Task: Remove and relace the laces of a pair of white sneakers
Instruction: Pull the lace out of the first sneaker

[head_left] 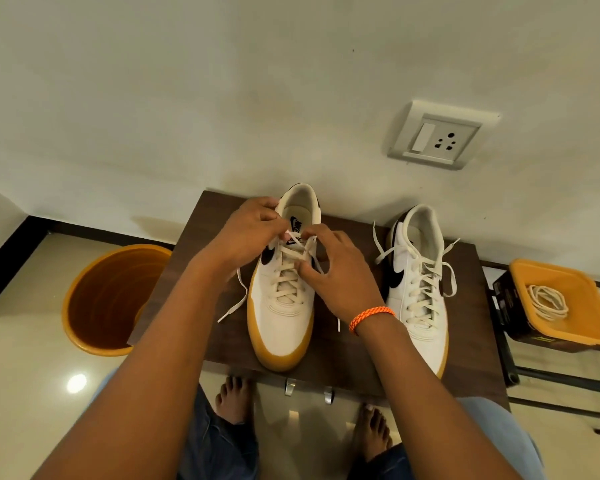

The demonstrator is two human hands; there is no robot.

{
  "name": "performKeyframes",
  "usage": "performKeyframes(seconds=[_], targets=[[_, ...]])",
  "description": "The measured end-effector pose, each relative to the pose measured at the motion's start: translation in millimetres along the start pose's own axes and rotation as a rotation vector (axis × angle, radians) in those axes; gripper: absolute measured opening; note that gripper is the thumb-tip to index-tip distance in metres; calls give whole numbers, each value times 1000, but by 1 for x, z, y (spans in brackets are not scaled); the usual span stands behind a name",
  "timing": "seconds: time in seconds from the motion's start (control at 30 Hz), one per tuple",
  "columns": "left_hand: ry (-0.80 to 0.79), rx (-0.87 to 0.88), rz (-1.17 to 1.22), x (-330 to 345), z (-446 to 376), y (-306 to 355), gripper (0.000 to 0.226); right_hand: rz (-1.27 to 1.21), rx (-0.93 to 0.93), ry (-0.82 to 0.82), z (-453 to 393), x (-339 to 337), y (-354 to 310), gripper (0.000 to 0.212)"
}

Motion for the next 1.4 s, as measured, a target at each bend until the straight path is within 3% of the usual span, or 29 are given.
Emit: performKeyframes(seconds=[0.1, 0.2, 0.43, 0.57, 0.7, 0.9, 0.97, 1.07, 1.17, 1.4], targets=[[8, 75, -208, 2, -4, 5, 14, -26, -7, 19, 1, 0, 0, 49], [-106, 62, -358, 24, -4, 4, 15, -46, -17, 25, 0, 1, 2, 48], [-150, 28, -384, 34, -1, 7, 33, -56, -25, 32, -1, -1, 3, 45], [-128, 60, -302, 25, 0, 9, 5, -62, -25, 40, -1, -2, 4, 43], [-41, 81, -315, 19, -1, 16, 9, -20, -18, 50, -2, -3, 4, 43], [211, -11, 381, -29, 4, 1, 15, 33, -2, 54, -1, -2, 7, 43], [250, 29, 216, -35, 6, 7, 13, 26, -4, 57, -1, -3, 6, 42], [99, 119, -91, -10, 1, 16, 13, 11, -8, 63, -1, -4, 4, 44], [-40, 84, -348, 17, -4, 13, 16, -13, -16, 61, 0, -4, 3, 46], [-122, 49, -423, 33, -4, 8, 11, -32, -26, 54, -1, -2, 4, 43]])
Point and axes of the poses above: each hand's wrist, its own z-axis away from the middle knuckle, its own x-axis out of the palm, y = z × x, the point moved 10 cm from there along -z, towards the middle knuckle, and after that the axes turned 7 degrees about -y, right-handed, at the moved point
